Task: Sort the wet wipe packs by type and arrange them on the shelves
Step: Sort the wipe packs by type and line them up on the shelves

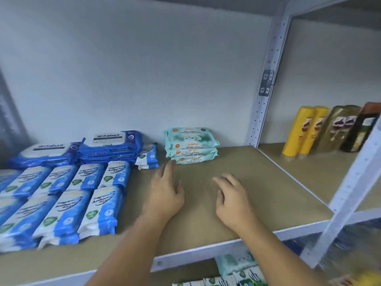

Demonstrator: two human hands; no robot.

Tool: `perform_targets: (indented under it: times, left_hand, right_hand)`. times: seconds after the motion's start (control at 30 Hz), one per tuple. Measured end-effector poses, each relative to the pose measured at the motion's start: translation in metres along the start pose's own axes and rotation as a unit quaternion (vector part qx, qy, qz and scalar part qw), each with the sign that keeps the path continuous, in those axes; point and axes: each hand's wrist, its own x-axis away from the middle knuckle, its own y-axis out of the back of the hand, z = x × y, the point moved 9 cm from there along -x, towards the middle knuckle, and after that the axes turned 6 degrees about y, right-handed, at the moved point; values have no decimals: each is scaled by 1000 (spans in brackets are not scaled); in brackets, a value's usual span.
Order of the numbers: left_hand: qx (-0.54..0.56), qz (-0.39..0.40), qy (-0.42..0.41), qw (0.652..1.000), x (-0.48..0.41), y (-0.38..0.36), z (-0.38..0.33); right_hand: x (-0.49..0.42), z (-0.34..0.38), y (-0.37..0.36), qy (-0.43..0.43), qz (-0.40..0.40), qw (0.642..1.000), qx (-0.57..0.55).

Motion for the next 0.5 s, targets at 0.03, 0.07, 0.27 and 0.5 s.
perform_targets:
  times: [0.03, 0.07, 0.27, 0.5]
  left_hand:
    - [14, 6, 1, 1000, 10, 4, 0]
    - [26, 21, 10, 999, 21, 4, 0]
    - [56, 76, 23, 995, 106, 38, -31]
    - [66, 177, -28, 982, 164, 34, -90]
  right_hand:
    - [11, 7, 5, 2, 4, 1000, -27]
    - [24, 11, 6, 2, 6, 999, -52]
    - [94, 35, 78, -36, 5, 998, -56]
    - [140, 41, 136, -92, -12, 996, -13]
